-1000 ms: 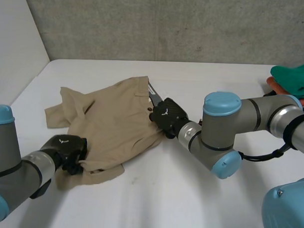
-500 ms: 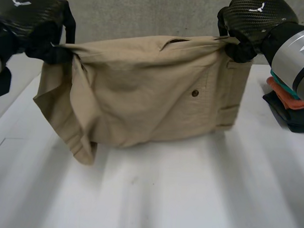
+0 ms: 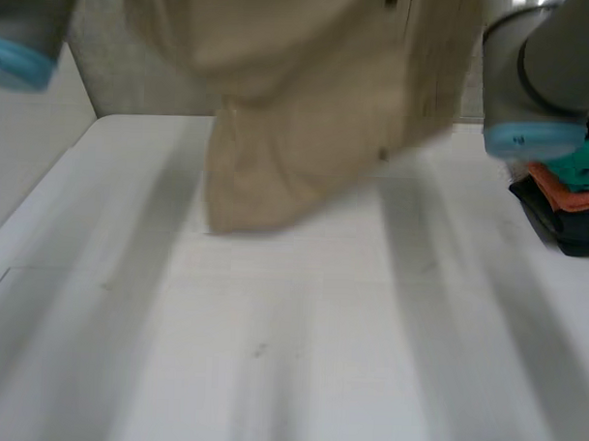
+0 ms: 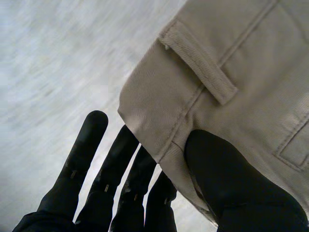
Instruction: Fold the laundry.
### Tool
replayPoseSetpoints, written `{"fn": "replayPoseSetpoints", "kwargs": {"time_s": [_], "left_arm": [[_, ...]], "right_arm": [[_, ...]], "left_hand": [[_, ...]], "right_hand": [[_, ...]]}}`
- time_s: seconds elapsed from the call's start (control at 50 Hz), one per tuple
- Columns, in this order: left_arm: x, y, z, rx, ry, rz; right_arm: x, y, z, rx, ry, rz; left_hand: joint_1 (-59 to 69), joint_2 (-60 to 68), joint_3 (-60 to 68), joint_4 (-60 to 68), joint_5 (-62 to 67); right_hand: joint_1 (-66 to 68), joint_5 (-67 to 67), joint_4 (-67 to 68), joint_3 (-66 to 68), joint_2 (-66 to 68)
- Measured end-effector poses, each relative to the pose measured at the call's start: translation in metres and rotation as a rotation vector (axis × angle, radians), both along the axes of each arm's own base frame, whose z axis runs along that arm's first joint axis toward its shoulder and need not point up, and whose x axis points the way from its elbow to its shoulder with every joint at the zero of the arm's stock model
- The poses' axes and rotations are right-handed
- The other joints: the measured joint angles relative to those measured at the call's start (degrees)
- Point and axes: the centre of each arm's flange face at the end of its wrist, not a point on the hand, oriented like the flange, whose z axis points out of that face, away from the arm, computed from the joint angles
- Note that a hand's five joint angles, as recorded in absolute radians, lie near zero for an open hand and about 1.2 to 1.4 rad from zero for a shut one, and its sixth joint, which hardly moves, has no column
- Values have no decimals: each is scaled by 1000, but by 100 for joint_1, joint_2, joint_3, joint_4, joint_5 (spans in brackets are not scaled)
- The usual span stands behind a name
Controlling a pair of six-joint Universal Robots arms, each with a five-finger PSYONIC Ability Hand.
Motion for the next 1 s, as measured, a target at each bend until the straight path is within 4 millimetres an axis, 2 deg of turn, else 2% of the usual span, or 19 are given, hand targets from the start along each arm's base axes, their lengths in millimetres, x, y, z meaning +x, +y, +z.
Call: {"fn": "replayPoseSetpoints", "kwargs": {"time_s": [0.02, 0.1, 0.14, 0.22, 0.3, 0.36, 0.38, 0.42, 0.44, 0.48, 0.5, 0.58, 0.66, 0.76, 0.9, 0.92, 0.94, 1.0], "left_arm": [[3, 6, 14, -39, 51, -14], [8, 11, 29, -75, 114, -30], [9, 10, 26, -62, 117, -27], [8, 1, 0, 33, 67, -7], [6, -6, -55, 210, -44, 18], [6, -4, -107, 358, -149, 21], [6, -2, -127, 408, -187, 17], [6, 3, -156, 475, -240, 7], [7, 8, -181, 530, -288, -5], [7, 16, -211, 589, -343, -22], [7, 24, -234, 633, -390, -39], [9, 48, -282, 713, -509, -76], [15, 74, -311, 767, -632, -96], [26, 101, -318, 815, -757, -107], [46, 150, -300, 922, -934, -152], [46, 150, -300, 922, -934, -152], [51, 164, -295, 964, -983, -176], [57, 185, -285, 1028, -1055, -222]], "right_arm": [[0, 4, 11, -42, -32, 2], [1, 13, 23, -80, -58, 15], [1, 16, 22, -66, -48, 23], [3, 17, 1, 35, 13, 36], [3, 15, -49, 222, 117, 56], [1, 16, -93, 366, 194, 73], [0, 18, -111, 419, 225, 82], [-2, 21, -133, 479, 263, 95], [-3, 24, -154, 533, 302, 108], [-5, 29, -177, 587, 346, 122], [-7, 34, -195, 626, 387, 133], [-12, 49, -233, 709, 498, 153], [-21, 68, -255, 771, 610, 158], [-38, 91, -254, 817, 744, 142], [-70, 131, -230, 874, 956, 128], [-70, 131, -230, 874, 956, 128], [-79, 146, -227, 901, 1022, 148], [-88, 166, -223, 936, 1112, 208]], "left_hand": [[0, 0, 0, 0, 0], [0, 0, 0, 0, 0], [0, 0, 0, 0, 0], [0, 0, 0, 0, 0], [0, 1, 0, 0, 0], [0, 1, 0, 0, 0], [0, 3, 0, 0, 0], [0, 3, 0, 1, 0], [0, 3, 0, 2, 0], [0, 4, 0, 3, 0], [0, 4, 0, 3, 0], [0, 4, 0, 4, 0], [0, 4, 0, 4, 0], [0, 4, 0, 4, 0], [0, 4, 0, 4, 0], [0, 4, 0, 4, 0], [0, 4, 0, 5, 67], [0, 4, 0, 5, 82]], "right_hand": [[0, 0, 0, 0, 0], [0, 27, 0, 0, 0], [0, 28, 0, 0, 0], [0, 29, 0, 0, 0], [0, 29, 0, 0, 0], [0, 29, 0, 3, 0], [0, 29, 0, 6, 0], [0, 29, 0, 8, 0], [0, 29, 0, 9, 0], [0, 29, 1, 8, 0], [0, 29, 1, 9, 0], [0, 29, 1, 9, 0], [0, 29, 1, 9, 0], [0, 29, 1, 9, 0], [0, 29, 1, 9, 0], [0, 29, 1, 9, 0], [0, 29, 1, 9, 0], [0, 29, 1, 9, 0]]}}
